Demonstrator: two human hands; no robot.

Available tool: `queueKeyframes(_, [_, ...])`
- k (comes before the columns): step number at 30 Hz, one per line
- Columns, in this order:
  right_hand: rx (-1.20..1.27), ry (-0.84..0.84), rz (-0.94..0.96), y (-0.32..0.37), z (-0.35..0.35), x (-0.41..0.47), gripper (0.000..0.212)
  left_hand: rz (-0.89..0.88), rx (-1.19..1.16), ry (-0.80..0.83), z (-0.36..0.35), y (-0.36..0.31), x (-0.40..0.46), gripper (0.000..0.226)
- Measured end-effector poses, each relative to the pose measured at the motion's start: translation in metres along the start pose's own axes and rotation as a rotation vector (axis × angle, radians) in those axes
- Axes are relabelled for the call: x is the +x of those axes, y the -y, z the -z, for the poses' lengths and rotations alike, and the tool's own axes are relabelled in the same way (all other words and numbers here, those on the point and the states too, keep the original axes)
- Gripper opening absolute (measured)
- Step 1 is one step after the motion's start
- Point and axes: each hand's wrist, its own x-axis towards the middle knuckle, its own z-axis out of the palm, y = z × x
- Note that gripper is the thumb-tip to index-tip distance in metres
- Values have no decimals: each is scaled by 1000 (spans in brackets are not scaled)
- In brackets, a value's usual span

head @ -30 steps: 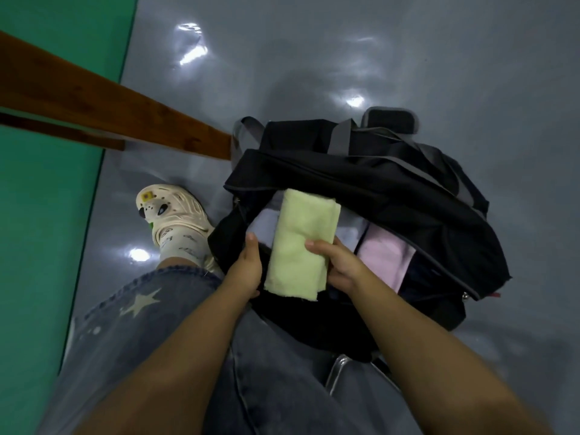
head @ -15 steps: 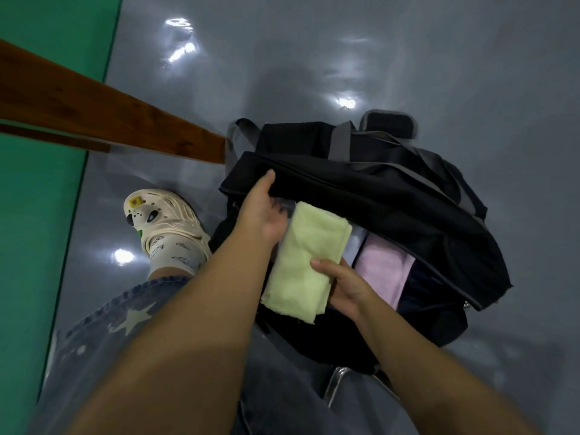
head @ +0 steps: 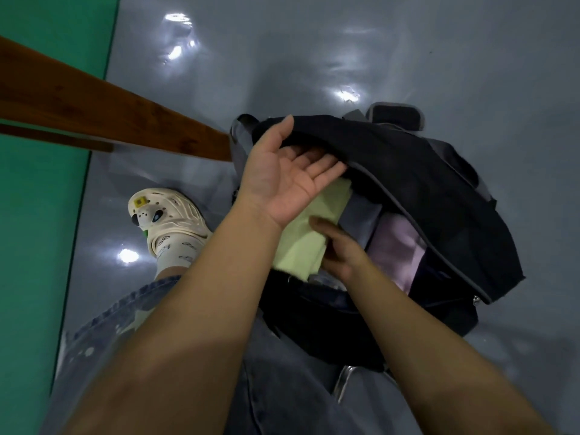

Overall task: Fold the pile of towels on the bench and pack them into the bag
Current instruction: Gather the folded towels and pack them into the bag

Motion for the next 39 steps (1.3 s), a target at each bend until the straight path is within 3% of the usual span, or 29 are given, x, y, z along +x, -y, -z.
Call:
queueKeyframes(3, [-19,-56,38,6,-3,14,42,14,113,-7,5,8,-3,48])
queueKeyframes(6, [-144,-92,80,5,-5,15,32,-14,267,-152,26,21,-4,44])
queueKeyframes(13, [-343,-268,192,-4,0,-16,46,13,442,-373,52,37,-25,59])
queueKeyframes(17, [-607,-412,205,-13,3,-44,61,-11,469,-387,50,37,-58,58])
queueKeyframes(20, [-794,-450,211,-24,-5,-77,51,-58,473,-344,45,36,-94,50])
queueKeyframes(23, [-848,-301,209,-34,-31,-125,33,-107,455,-282,36,39,-144,34])
queueKeyframes(27, [-921,-70,362,-32,-85,-189,5,-270,409,-236,28,37,-221,28])
queueKeyframes(39, [-1066,505,731,-76,-223,-341,3,-776,299,-228,49,36,-427,22])
